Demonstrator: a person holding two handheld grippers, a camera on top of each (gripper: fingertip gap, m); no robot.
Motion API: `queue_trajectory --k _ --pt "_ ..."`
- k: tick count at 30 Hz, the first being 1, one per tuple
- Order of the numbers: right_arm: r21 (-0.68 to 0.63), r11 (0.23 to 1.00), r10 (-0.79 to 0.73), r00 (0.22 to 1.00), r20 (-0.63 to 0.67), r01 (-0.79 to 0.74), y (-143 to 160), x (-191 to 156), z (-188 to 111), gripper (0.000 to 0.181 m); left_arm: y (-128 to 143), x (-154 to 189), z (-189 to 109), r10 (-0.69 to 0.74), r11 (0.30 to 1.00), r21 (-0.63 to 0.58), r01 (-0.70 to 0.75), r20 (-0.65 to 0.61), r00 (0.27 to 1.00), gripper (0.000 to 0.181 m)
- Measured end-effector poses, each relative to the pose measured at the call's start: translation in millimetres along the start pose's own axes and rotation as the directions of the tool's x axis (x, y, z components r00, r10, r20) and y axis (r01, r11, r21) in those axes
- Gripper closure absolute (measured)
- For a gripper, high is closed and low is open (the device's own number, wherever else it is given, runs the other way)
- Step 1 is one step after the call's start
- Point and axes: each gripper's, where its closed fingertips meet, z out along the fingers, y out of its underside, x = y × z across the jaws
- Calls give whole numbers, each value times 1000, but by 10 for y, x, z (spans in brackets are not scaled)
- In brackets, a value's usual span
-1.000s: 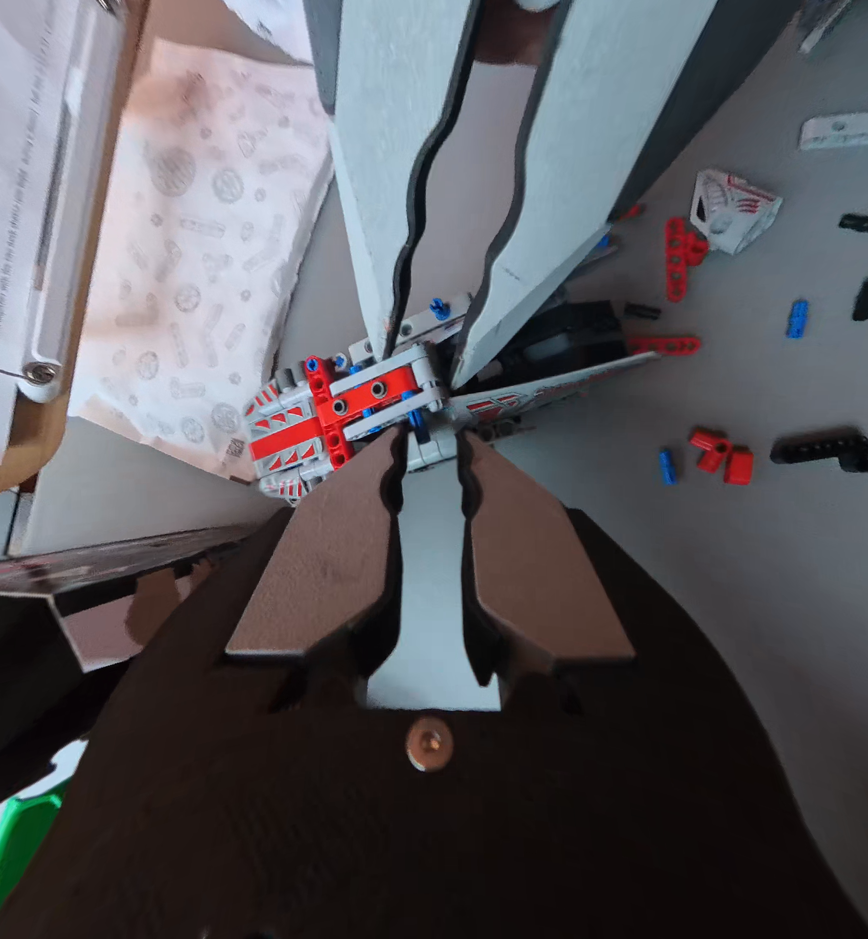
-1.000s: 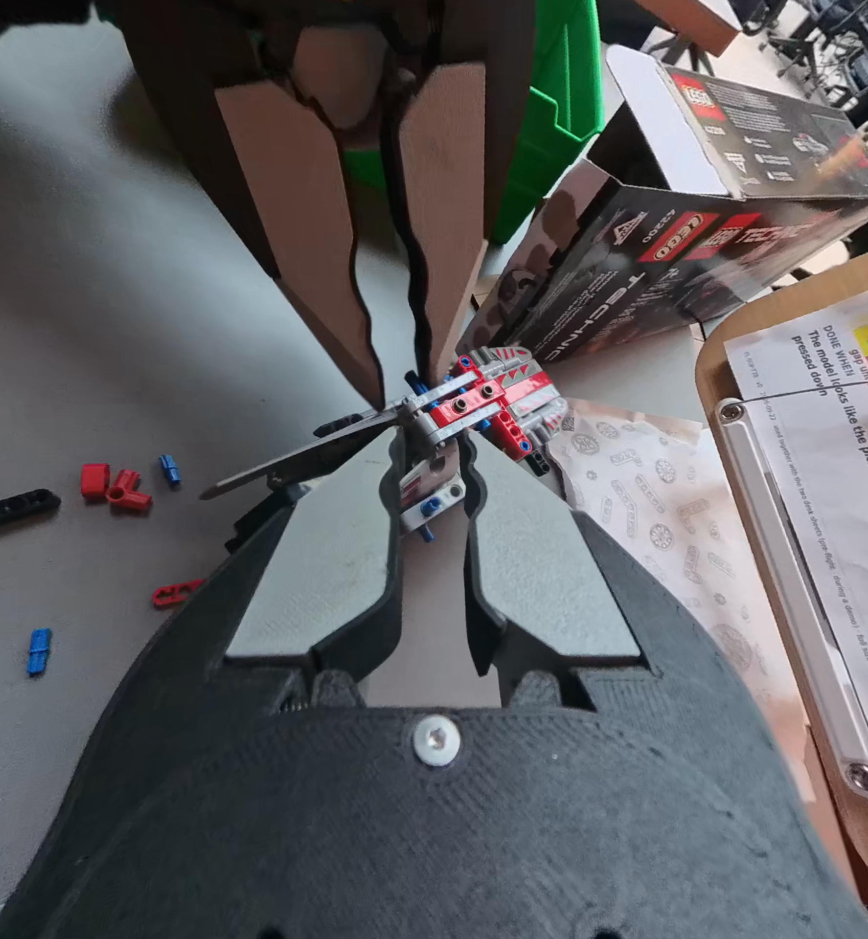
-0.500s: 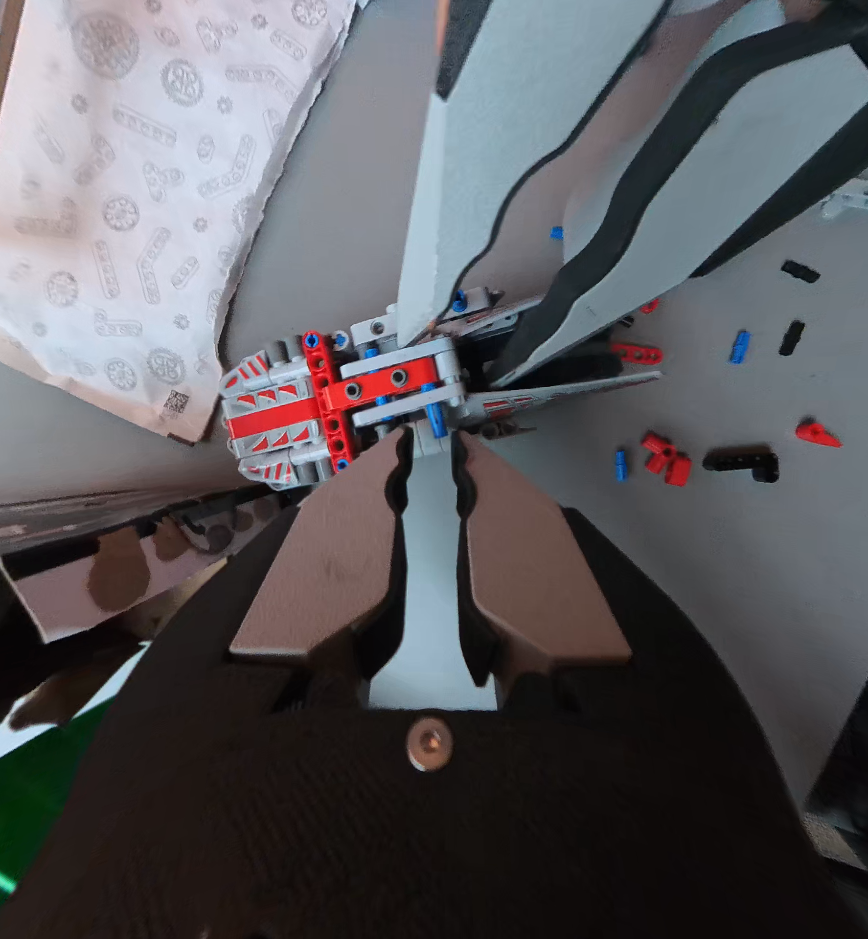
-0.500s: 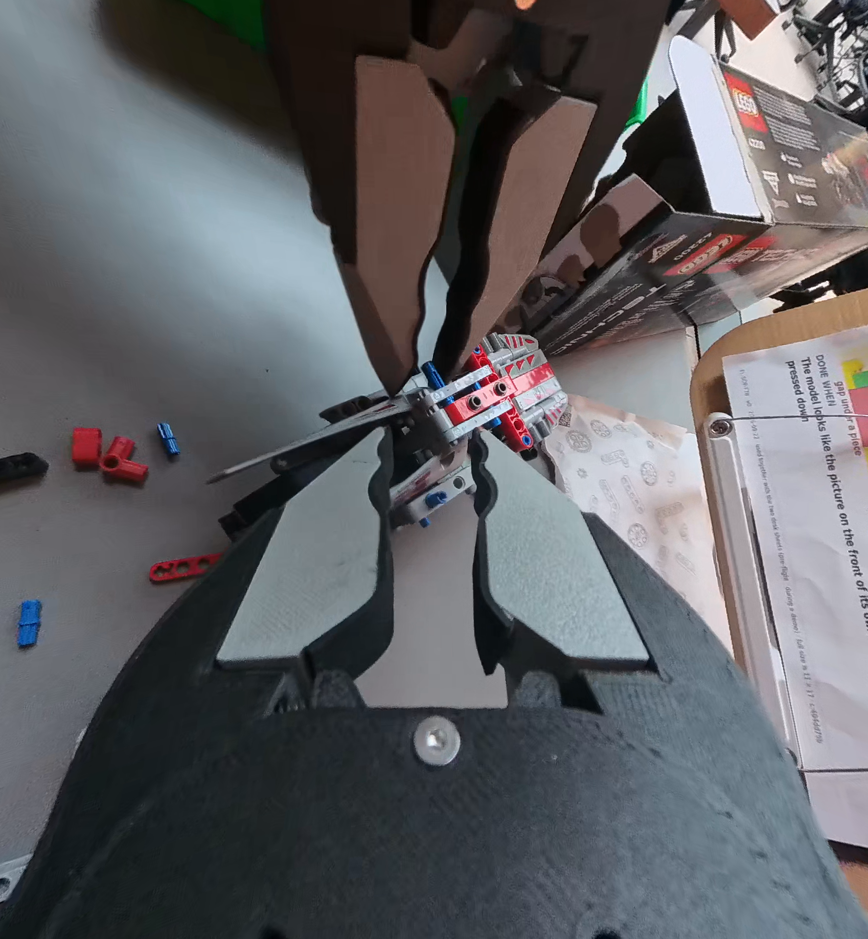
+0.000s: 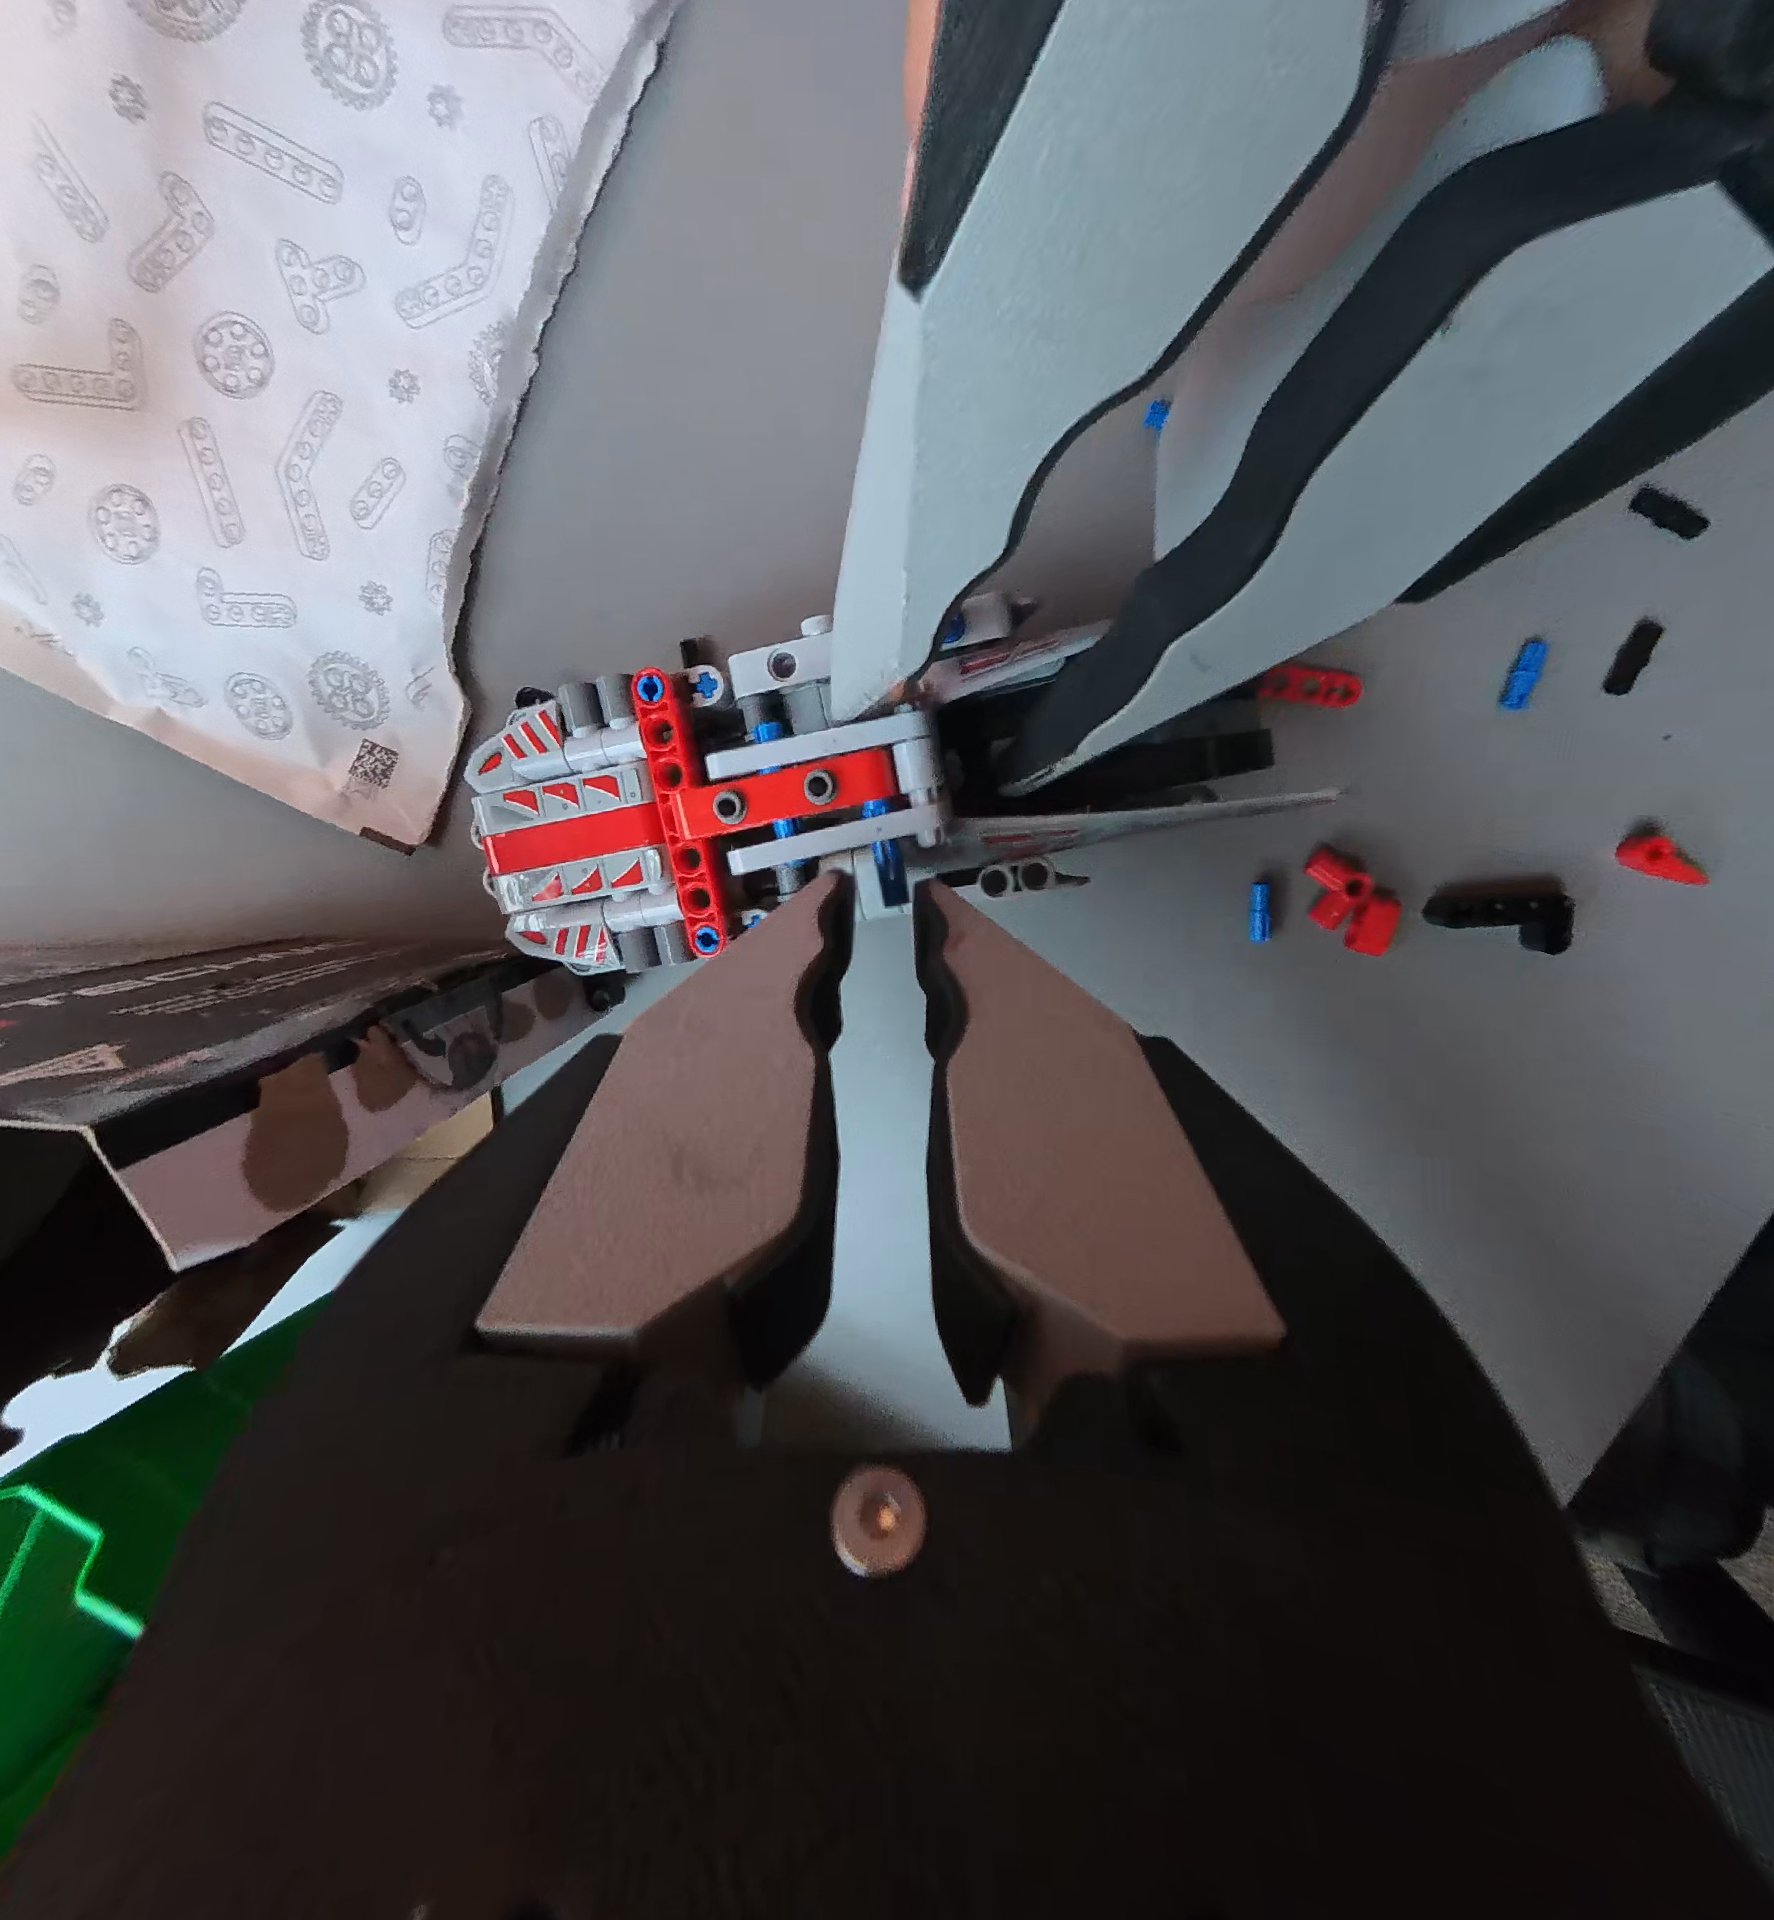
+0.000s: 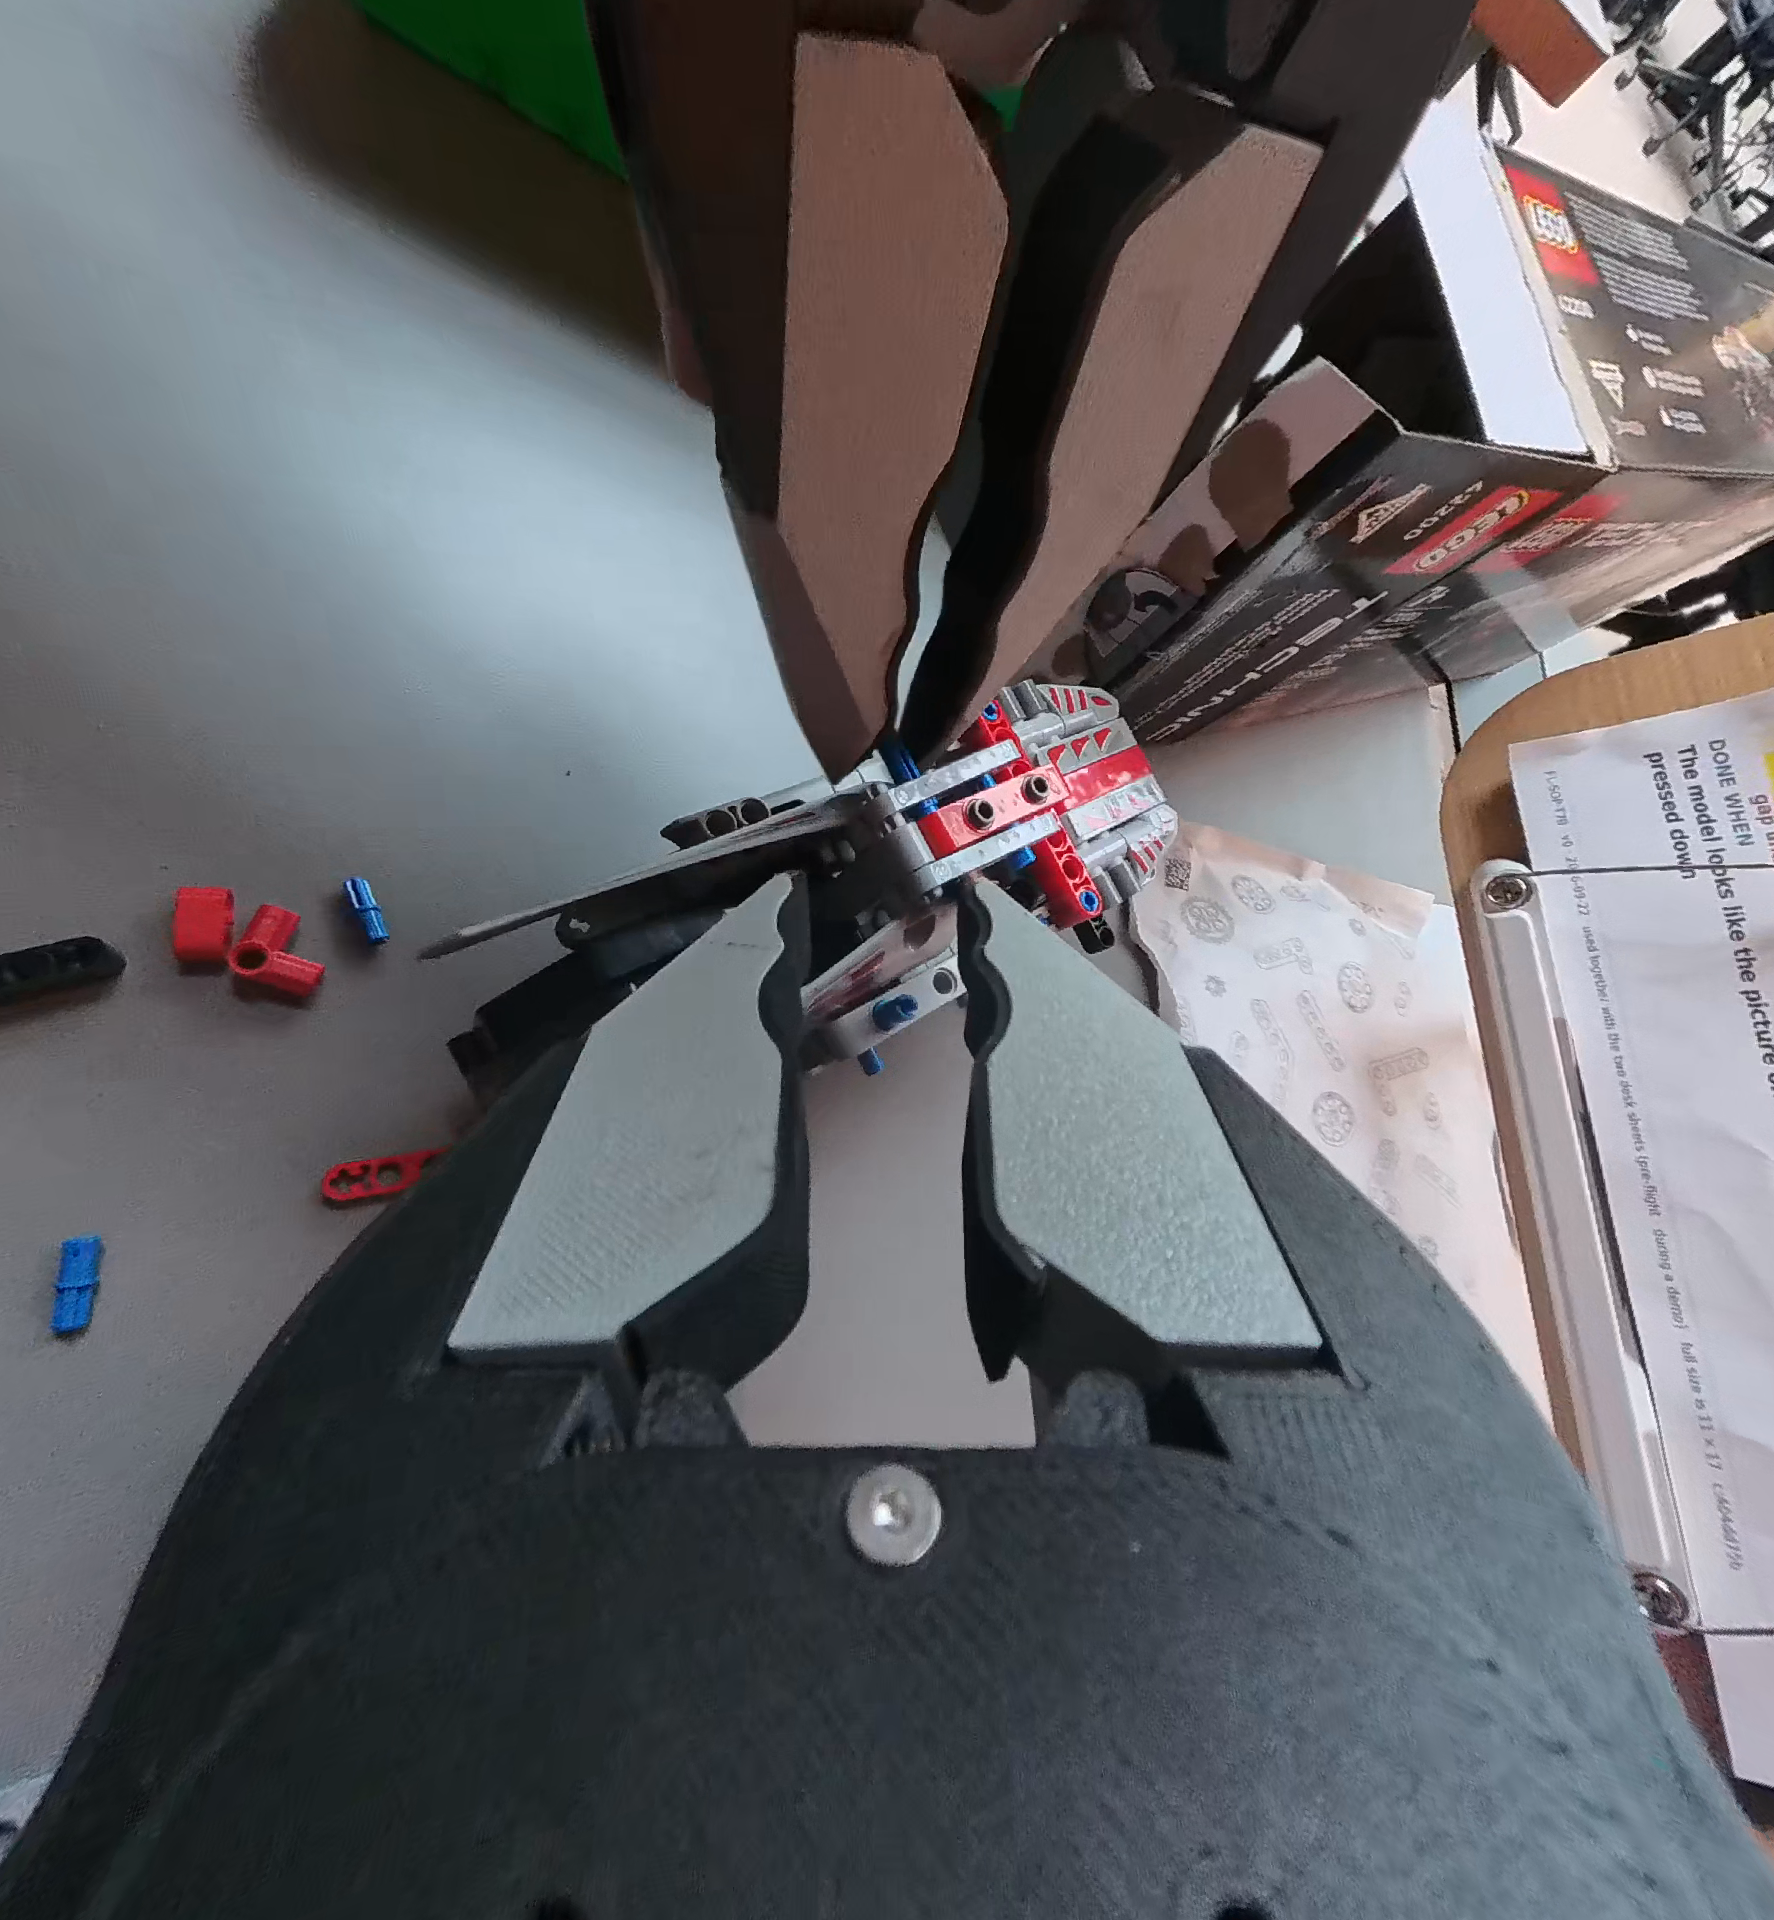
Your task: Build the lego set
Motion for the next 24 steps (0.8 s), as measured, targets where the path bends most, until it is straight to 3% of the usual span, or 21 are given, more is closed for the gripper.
queue_trajectory --k 8,24 --pt "6 1000 14 1000 13 -14 -14 -21 4 154 49 37 90 65 996 -69 -64 16 998 173" --pt "16 1000 10 1000 13 -10 -19 -20 14 154 -2 6 -17 43 998 -45 -42 21 999 175"
